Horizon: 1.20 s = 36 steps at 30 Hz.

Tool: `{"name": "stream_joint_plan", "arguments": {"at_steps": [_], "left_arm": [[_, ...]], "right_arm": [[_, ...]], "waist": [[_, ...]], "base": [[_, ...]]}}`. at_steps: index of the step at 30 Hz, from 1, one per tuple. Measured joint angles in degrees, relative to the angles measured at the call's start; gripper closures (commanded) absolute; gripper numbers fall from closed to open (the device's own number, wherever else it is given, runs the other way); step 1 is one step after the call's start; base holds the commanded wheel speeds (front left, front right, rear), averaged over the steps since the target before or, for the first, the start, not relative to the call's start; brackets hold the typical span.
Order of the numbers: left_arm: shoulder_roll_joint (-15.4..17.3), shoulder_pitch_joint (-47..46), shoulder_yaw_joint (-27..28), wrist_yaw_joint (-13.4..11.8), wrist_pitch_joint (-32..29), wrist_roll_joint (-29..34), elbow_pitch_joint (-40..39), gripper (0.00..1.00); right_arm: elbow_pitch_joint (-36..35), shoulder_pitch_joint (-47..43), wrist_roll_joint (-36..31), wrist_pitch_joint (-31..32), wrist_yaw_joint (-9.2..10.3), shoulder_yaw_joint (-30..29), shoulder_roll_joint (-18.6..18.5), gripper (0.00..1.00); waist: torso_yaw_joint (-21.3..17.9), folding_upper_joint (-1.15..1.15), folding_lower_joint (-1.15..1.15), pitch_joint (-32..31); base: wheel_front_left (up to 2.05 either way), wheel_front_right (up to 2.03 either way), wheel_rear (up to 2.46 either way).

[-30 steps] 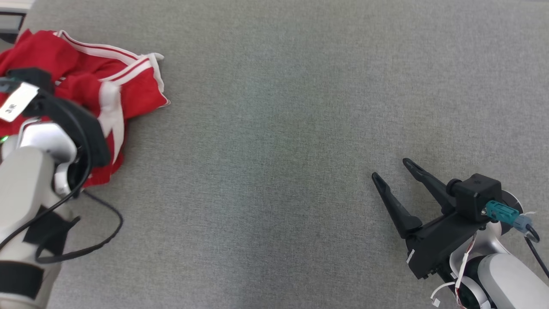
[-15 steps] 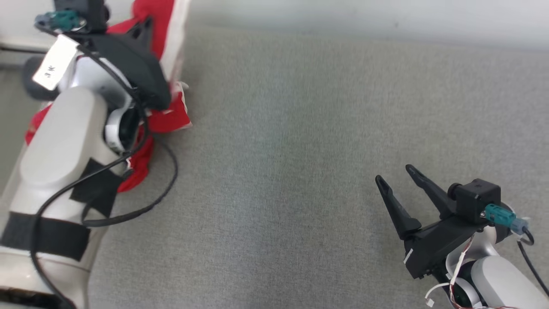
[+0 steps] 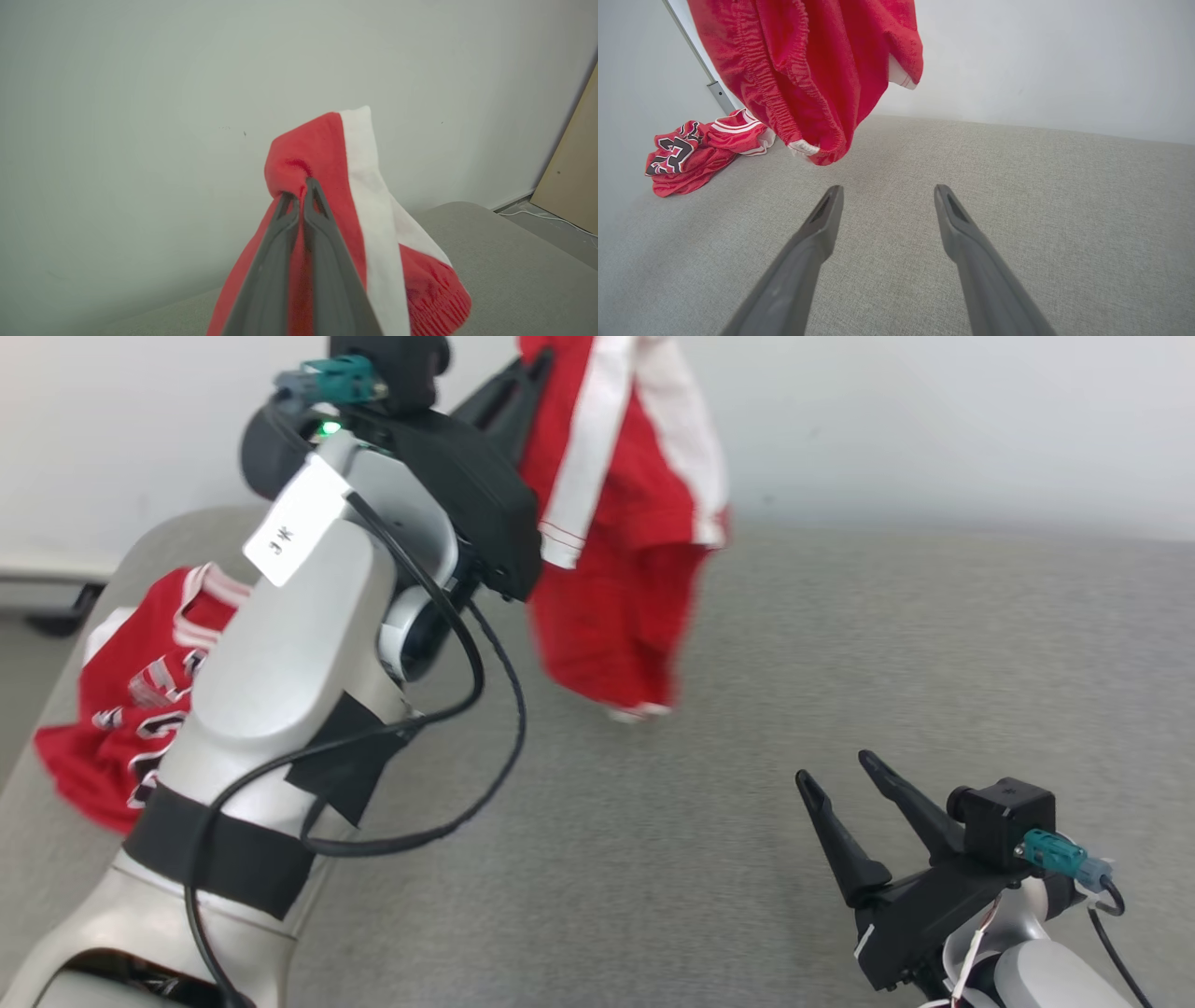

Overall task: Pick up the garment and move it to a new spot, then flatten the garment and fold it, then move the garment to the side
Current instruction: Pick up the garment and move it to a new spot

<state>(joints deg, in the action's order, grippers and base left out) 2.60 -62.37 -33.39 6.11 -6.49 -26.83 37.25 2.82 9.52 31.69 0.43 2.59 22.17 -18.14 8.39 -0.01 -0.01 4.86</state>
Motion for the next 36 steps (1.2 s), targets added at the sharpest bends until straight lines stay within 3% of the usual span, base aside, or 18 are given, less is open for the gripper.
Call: {"name": "stream_joint_plan", "arguments": {"at_steps": [12, 20, 24, 25, 26, 36], "left_arm": [[-0.31, 2.20, -8.44, 1.03, 0.30, -1.41, -1.66, 1.00], [5.72, 3.95, -13.97, 1.03, 0.31, -0.34, -2.61, 1.00], [4.71, 7.23, -18.06, 1.03, 0.30, -0.51, -1.69, 1.00], [4.27, 7.61, -19.05, 1.03, 0.31, -0.75, -1.42, 0.40], [3.90, 7.90, -19.86, 1.04, 0.52, -0.96, -1.30, 0.00], [2.53, 8.25, -20.84, 1.04, 3.49, -4.88, 0.51, 0.00]], "right_arm": [[-1.57, -3.11, 0.01, -1.03, 0.96, 0.29, 0.66, 0.00], [-2.22, -4.22, 0.09, -0.93, 0.93, 1.00, 0.85, 0.00], [-2.70, -4.25, 0.56, -0.96, 0.93, 0.25, 0.76, 0.00], [-2.70, -4.24, 0.57, -0.97, 0.93, 0.08, 0.71, 0.00], [-2.70, -4.24, 0.58, -0.97, 0.93, -0.07, 0.67, 0.00], [-2.71, -2.87, 1.10, -1.30, 0.93, -0.92, 0.71, 0.00]], "waist": [[-9.65, 0.00, 0.00, -2.59], [-16.50, 0.00, 0.01, -2.71], [-19.41, 0.00, 0.01, -2.00], [-19.90, 0.00, 0.01, -1.70], [-20.24, 0.00, 0.00, -1.31], [-19.44, 0.01, 0.02, 1.38]], "base": [[0.00, 0.00, 0.00], [0.00, 0.00, 0.00], [0.00, 0.00, 0.00], [0.00, 0.00, 0.00], [0.00, 0.00, 0.00], [0.00, 0.00, 0.00]]}}
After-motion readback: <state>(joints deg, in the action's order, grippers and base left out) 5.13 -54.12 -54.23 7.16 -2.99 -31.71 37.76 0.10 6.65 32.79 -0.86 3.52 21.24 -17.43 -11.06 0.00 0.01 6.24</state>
